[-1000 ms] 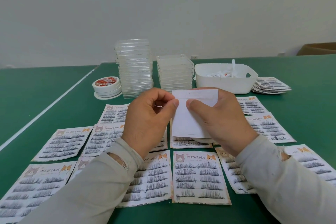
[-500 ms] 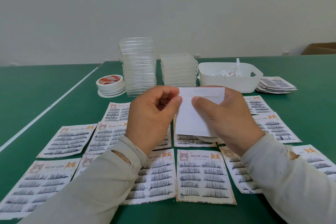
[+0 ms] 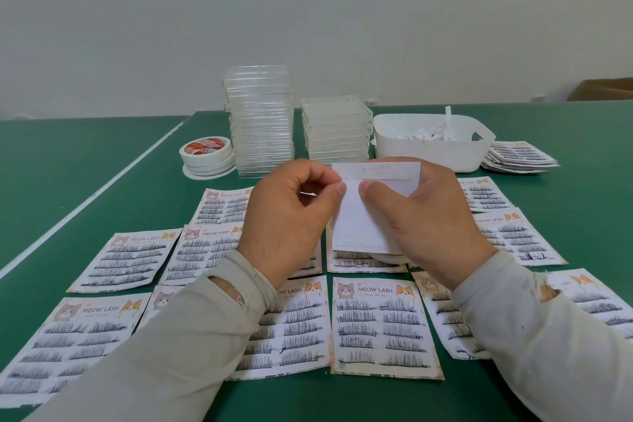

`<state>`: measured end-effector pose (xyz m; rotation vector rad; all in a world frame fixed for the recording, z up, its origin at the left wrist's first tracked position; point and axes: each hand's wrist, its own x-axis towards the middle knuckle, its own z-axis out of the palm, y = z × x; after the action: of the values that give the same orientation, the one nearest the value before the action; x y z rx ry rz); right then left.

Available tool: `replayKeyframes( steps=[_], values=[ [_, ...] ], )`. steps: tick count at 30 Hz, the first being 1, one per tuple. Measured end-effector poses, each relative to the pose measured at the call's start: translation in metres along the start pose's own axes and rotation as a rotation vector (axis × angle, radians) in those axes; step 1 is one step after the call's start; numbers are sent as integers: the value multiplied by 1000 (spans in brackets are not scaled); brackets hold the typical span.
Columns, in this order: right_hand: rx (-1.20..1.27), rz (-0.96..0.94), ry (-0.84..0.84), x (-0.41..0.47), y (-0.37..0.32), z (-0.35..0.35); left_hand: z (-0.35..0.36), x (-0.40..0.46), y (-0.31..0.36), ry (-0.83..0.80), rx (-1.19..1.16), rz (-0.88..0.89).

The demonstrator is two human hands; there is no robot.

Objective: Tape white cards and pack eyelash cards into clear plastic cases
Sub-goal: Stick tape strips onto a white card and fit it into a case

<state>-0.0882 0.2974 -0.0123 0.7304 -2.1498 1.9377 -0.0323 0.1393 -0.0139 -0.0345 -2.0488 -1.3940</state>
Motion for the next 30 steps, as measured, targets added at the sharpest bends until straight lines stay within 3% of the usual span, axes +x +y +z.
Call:
replayKeyframes(
  steps=[6,16,20,22,26,30],
  values=[
    [5,46,15,0,-1,-1,1,-2,2,55,-37,-3],
    [-106,-59,-36,-5,-9,2,-1,1,-5,33,81,26],
    [-214,-110,11,-6,-8,2,-1,2,-5,7,228,138],
    [-153,-101,5,-5,-7,0,-2,2,-4,-3,253,202],
    [-233,-220,-46,-5,-6,0,-1,-1,-1,-25,187,272],
    [-226,-206,-82,-6,-5,5,-1,1,2,-5,48,163]
  ],
)
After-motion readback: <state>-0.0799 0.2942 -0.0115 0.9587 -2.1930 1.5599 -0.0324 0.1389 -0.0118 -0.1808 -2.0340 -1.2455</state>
